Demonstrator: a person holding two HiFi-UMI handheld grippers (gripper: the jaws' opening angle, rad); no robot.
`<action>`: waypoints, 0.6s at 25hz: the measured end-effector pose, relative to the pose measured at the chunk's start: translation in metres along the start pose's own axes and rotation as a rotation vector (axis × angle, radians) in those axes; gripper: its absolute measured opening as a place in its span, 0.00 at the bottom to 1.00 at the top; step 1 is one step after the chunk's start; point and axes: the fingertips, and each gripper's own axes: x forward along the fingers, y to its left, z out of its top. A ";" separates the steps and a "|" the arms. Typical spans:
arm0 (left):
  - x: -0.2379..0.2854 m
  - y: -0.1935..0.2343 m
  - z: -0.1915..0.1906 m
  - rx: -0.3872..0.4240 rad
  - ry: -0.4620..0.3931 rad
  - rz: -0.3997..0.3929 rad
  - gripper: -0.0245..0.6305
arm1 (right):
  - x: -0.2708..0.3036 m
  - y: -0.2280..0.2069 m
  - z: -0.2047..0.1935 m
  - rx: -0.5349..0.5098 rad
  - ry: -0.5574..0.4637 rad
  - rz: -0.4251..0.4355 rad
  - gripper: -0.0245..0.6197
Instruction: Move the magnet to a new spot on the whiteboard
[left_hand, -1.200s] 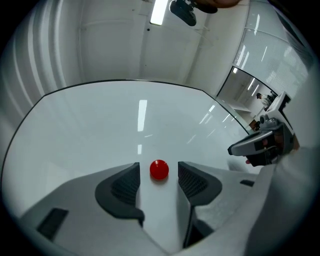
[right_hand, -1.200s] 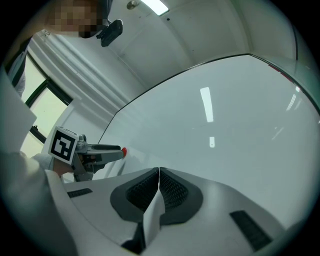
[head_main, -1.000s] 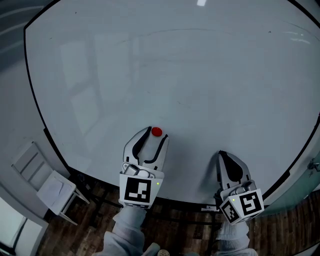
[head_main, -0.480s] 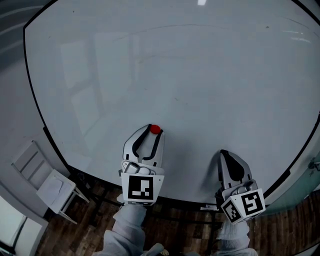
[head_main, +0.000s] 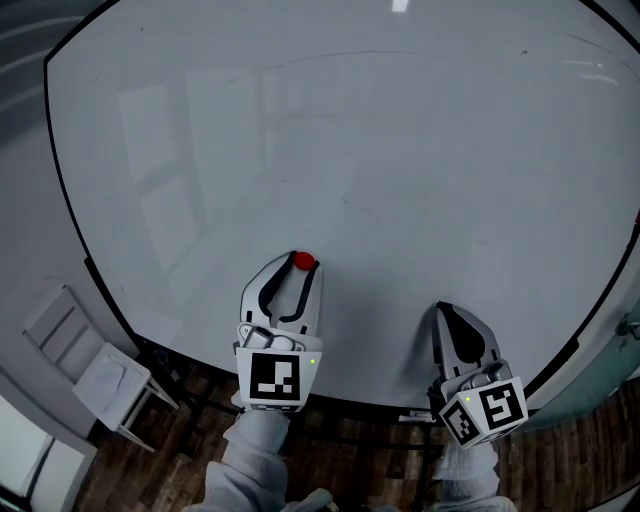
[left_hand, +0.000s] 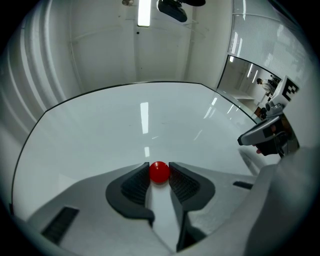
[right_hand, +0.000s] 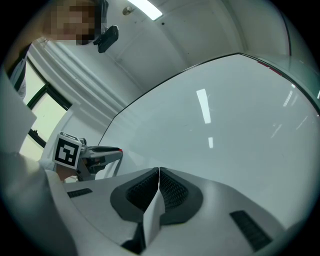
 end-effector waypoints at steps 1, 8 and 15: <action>0.000 0.000 0.000 -0.005 -0.001 -0.002 0.22 | 0.000 0.000 0.000 -0.001 0.001 0.000 0.08; -0.012 0.003 0.002 -0.025 -0.008 -0.020 0.22 | -0.007 0.000 -0.005 0.000 0.018 -0.010 0.08; -0.027 0.006 0.003 -0.031 0.006 -0.045 0.22 | -0.014 0.007 -0.012 0.012 0.038 -0.032 0.08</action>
